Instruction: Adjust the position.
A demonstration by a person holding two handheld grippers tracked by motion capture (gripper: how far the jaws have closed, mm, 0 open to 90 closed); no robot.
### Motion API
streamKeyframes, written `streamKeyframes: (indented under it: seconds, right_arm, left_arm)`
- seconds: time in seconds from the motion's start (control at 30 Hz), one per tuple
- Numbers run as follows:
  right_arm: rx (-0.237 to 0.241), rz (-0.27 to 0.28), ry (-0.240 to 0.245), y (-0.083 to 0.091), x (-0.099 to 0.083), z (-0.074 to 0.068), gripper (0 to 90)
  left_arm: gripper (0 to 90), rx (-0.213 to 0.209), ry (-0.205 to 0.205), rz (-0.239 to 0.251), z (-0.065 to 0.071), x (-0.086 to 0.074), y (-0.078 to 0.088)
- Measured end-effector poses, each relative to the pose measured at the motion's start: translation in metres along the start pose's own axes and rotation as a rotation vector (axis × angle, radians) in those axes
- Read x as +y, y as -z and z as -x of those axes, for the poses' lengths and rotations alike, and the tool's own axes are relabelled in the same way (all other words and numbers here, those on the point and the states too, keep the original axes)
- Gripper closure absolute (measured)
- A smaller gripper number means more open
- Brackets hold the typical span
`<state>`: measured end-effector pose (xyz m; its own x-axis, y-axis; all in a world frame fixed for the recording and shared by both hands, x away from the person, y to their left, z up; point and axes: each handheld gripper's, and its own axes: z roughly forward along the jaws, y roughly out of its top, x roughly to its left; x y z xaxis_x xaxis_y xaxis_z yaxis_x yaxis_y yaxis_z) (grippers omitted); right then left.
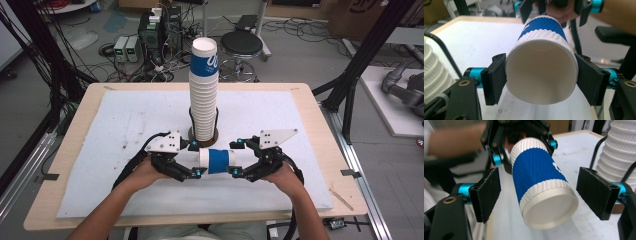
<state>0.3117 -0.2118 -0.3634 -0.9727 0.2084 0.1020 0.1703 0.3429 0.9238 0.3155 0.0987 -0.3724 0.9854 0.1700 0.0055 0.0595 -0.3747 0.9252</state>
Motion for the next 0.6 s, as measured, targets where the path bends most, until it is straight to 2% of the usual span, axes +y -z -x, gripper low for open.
streamKeyframes:
  seconds: [0.17,0.27,0.47,0.6]
  right_arm:
    - [-0.074,-0.097,0.094,-0.003,0.010,-0.006,20.2]
    - [-0.070,-0.148,0.138,-0.007,0.014,-0.007,20.2]
    - [-0.087,-0.324,0.222,-0.023,0.024,-0.008,20.2]
    - [-0.095,-0.396,0.263,-0.035,0.031,-0.008,20.2]
  left_arm:
    - [29.3,0.004,-0.037,-0.138,-0.002,0.014,-0.003]
    - [29.3,0.004,-0.062,-0.220,-0.003,0.023,-0.006]
    - [29.2,0.011,-0.085,-0.310,-0.007,0.034,-0.009]
    - [29.2,0.004,-0.083,-0.345,-0.008,0.037,-0.012]
